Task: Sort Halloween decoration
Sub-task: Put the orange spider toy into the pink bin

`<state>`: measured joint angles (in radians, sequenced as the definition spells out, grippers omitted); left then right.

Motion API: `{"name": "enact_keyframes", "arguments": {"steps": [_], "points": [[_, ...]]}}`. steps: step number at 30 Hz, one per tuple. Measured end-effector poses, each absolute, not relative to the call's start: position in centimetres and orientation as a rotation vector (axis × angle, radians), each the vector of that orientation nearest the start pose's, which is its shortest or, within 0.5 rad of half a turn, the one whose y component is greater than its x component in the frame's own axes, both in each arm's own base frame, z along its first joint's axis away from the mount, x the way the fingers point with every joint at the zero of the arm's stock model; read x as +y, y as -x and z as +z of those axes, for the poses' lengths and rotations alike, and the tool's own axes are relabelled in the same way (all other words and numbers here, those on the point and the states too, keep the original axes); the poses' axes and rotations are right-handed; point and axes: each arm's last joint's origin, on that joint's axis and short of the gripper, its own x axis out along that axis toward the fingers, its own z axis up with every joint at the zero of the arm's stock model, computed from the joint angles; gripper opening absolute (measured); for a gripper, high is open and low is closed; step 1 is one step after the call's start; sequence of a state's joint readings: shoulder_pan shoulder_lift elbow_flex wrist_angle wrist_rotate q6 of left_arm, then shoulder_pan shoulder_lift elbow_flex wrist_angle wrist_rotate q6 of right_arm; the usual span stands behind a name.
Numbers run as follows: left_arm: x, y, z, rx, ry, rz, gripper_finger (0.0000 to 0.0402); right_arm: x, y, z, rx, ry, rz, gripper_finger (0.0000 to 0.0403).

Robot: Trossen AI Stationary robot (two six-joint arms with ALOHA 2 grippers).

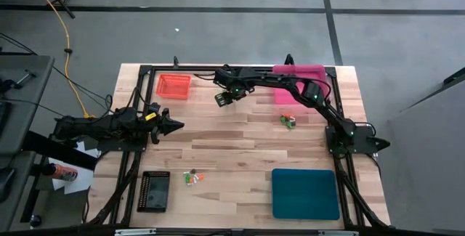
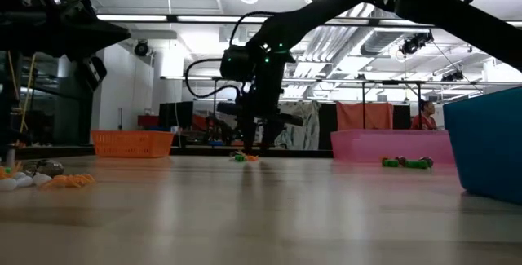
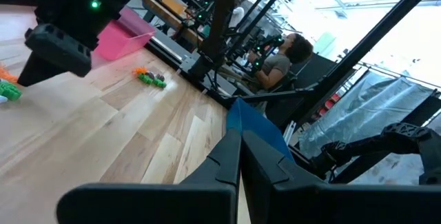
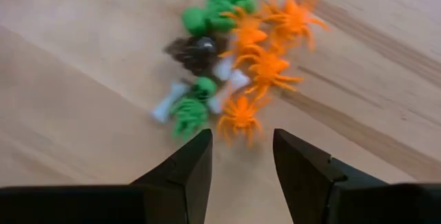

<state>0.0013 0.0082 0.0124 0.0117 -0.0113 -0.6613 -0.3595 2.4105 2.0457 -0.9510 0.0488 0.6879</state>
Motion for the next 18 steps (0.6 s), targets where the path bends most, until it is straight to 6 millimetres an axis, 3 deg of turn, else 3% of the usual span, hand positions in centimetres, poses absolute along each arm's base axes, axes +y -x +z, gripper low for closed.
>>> {"name": "enact_keyframes", "arguments": {"steps": [12, 18], "points": [[0.0, -9.7, 16.8, -0.020, 0.661, 0.007, 0.0001, -17.6, -46.2, 14.5, 1.115, -0.780, -0.827, 0.0145], [0.0, -9.7, 16.8, -0.020, 0.661, 0.007, 0.0001, -17.5, -46.2, 14.1, 1.147, -0.731, -0.819, 0.0079]]}}
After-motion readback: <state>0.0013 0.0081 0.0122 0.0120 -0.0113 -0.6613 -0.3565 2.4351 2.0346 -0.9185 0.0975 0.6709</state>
